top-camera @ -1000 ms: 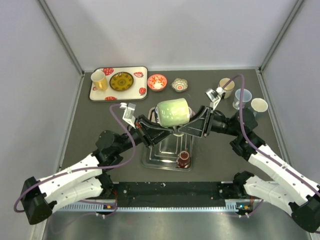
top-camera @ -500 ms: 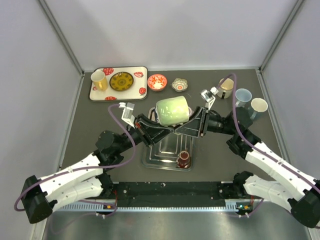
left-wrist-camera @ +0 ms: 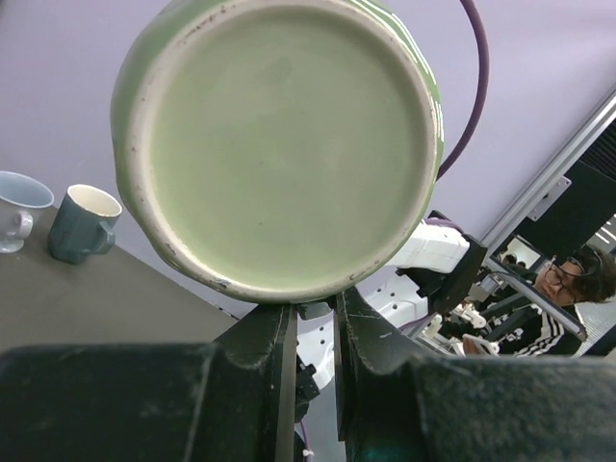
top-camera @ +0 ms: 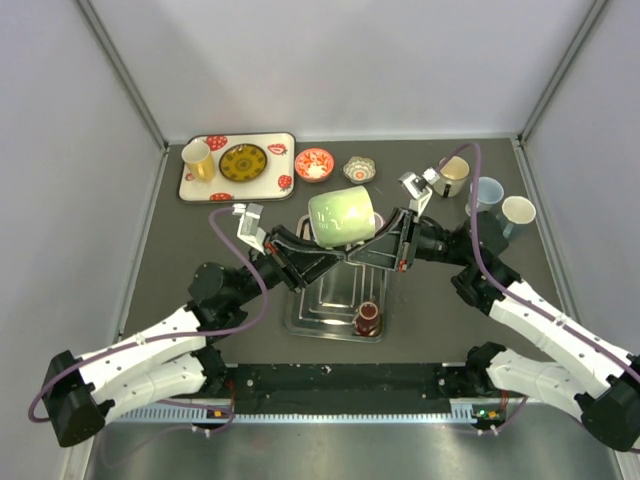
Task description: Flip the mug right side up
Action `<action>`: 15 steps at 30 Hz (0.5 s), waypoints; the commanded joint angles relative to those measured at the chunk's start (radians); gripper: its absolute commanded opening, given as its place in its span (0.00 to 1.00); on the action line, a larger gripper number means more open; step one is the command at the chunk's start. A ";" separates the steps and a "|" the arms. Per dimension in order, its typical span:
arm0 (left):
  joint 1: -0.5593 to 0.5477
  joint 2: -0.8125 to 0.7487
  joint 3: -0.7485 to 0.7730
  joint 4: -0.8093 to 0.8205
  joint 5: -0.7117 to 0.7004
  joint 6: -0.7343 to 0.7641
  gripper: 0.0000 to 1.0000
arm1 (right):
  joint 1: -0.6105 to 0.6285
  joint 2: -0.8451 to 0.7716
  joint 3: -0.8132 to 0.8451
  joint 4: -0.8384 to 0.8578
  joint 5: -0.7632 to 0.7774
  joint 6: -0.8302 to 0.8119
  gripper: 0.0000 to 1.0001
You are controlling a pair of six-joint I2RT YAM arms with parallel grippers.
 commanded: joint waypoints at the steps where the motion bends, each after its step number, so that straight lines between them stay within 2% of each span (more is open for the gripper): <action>1: -0.014 -0.004 0.046 0.035 0.001 0.031 0.03 | 0.026 -0.017 0.023 -0.014 0.050 -0.040 0.00; 2: -0.013 -0.015 0.031 0.032 -0.036 0.031 0.08 | 0.026 -0.037 0.020 -0.037 0.057 -0.050 0.00; 3: -0.014 -0.023 0.021 0.032 -0.048 0.031 0.20 | 0.026 -0.046 0.014 -0.048 0.073 -0.054 0.00; 6: -0.014 -0.060 -0.002 0.009 -0.111 0.036 0.43 | 0.026 -0.070 0.007 -0.079 0.087 -0.074 0.00; 10: -0.011 -0.112 0.003 -0.067 -0.162 0.068 0.54 | 0.026 -0.093 0.006 -0.108 0.105 -0.090 0.00; 15: -0.011 -0.192 0.013 -0.245 -0.276 0.140 0.57 | 0.024 -0.138 0.042 -0.215 0.166 -0.163 0.00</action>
